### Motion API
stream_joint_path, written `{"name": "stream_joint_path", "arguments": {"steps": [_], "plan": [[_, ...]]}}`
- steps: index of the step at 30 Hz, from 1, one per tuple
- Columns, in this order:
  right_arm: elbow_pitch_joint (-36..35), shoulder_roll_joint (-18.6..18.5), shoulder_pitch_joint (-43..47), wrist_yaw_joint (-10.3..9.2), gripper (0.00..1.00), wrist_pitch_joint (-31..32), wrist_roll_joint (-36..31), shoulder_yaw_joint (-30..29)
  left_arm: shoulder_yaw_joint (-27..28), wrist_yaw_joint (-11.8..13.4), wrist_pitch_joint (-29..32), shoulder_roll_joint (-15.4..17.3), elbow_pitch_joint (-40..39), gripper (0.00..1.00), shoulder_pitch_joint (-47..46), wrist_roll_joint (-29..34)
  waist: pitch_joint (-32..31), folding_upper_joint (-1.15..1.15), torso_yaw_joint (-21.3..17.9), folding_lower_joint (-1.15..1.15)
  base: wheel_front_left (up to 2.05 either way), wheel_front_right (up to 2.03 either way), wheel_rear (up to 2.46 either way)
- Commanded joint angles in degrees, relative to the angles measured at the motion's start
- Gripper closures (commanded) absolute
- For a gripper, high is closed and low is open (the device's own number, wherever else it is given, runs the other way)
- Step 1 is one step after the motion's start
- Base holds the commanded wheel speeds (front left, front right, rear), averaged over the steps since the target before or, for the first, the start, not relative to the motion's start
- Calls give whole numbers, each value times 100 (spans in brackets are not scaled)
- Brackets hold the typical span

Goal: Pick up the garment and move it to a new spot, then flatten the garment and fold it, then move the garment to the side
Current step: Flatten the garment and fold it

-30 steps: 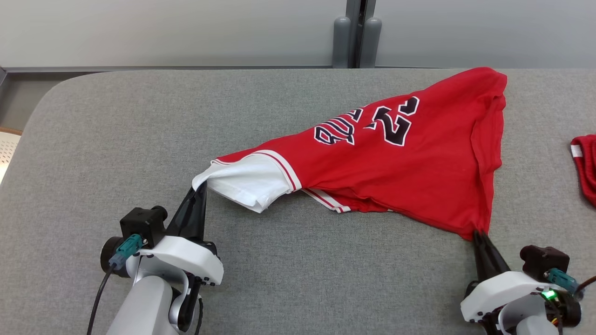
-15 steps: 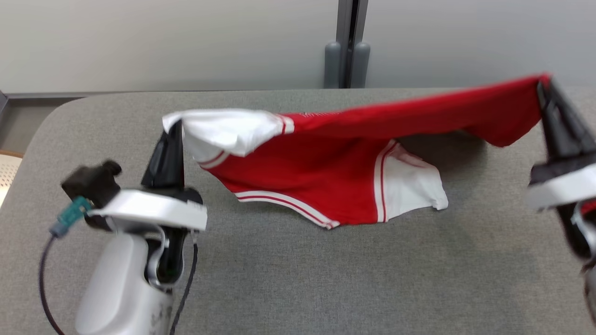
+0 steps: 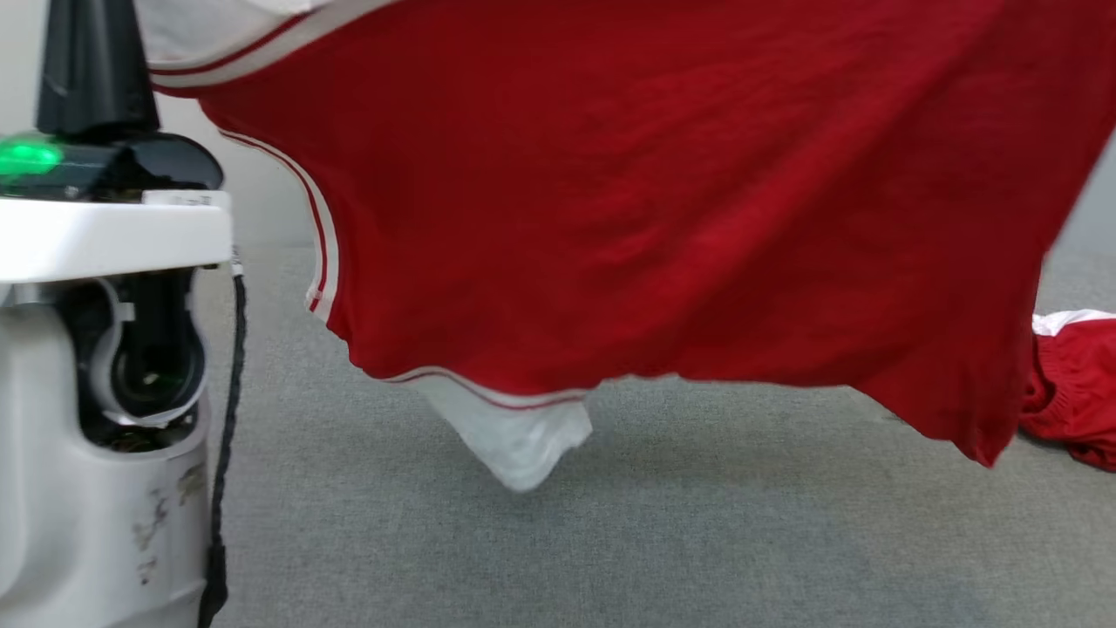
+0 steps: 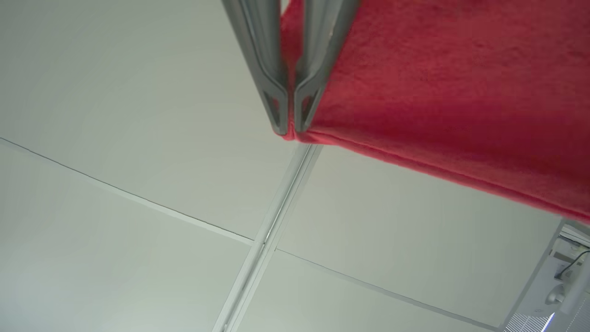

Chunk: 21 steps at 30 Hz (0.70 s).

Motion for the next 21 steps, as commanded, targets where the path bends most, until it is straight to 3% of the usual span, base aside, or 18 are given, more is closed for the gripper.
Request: {"name": "stream_joint_path", "arguments": {"steps": [1,7,11,16,21], "plan": [[-113,-136,29,-2,100,214,108,9,79,120,145,83,-250,100,-11,-50,-32,0,-25,0,0,0,0],[-752,-553,531,-4,100,1215,623,-251,331,506,698,326,-1170,100,159,-106,99,0,-96,0,0,0,0],[-1098,-694,708,-7,100,1604,871,-456,292,654,1060,528,-1354,100,-20,16,488,0,-145,0,0,0,0],[-990,-631,149,-6,100,1716,1176,-403,-73,690,1542,696,-770,100,-676,192,1250,0,-165,0,0,0,0],[-395,-595,-986,-6,100,1613,1232,-32,-169,748,1581,712,248,100,-1841,338,2116,0,-121,0,0,0,0]]}}
